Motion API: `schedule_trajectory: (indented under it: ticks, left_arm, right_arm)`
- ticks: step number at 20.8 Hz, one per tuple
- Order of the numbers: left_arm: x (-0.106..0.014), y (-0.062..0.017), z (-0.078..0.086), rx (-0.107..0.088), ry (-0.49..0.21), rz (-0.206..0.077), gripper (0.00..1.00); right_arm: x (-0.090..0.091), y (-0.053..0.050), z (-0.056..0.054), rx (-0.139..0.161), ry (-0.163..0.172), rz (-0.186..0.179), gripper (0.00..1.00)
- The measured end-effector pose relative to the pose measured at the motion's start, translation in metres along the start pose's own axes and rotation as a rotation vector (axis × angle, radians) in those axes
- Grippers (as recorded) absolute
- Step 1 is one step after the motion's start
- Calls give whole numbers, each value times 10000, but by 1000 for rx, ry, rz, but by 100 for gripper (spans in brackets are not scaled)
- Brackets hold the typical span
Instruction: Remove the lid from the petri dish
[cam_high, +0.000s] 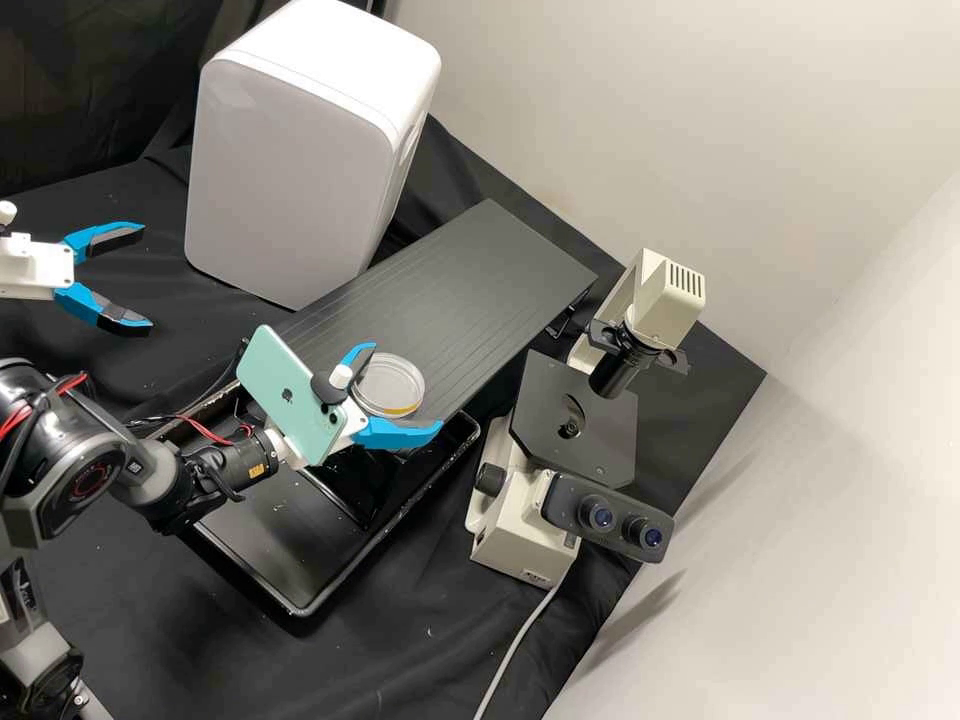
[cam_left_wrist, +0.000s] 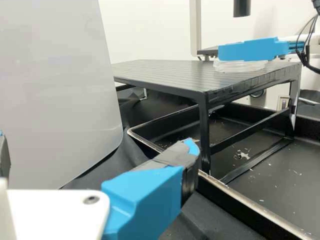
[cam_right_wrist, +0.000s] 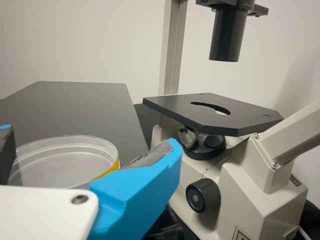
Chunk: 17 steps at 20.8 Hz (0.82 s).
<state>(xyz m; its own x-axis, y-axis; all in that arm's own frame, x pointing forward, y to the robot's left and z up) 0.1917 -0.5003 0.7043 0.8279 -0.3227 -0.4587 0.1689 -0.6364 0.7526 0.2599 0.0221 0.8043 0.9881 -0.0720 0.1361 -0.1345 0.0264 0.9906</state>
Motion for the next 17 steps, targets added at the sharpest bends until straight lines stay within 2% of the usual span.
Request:
schedule_trajectory:
  ticks: [13, 17]
  left_arm:
    - [0, 0, 0, 0, 0, 0, 100]
    - [0, 0, -1, 0, 1, 0, 100]
  right_arm:
    - [-9, 8, -29, 3, 11, 2, 100]
    - [-14, -14, -52, 2, 21, -6, 100]
